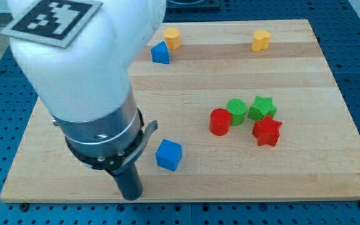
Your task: Place the blue cube to the bottom right of the yellow hexagon
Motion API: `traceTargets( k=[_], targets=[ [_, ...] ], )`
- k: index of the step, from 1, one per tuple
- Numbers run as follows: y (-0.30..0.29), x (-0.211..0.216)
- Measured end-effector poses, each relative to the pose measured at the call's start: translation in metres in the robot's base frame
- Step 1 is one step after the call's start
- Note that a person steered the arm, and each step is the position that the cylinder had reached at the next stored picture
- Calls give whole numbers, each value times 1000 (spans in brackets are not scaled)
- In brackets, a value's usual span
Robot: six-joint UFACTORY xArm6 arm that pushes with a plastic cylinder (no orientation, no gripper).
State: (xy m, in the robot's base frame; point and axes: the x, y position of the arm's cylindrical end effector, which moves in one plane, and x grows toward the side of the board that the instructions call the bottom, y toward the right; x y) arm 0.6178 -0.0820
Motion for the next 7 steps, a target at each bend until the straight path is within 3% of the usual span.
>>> traceTargets(
  k=[3,5,7],
  targets=[
    [73,-31],
    [65,-40],
    [16,-41]
  ],
)
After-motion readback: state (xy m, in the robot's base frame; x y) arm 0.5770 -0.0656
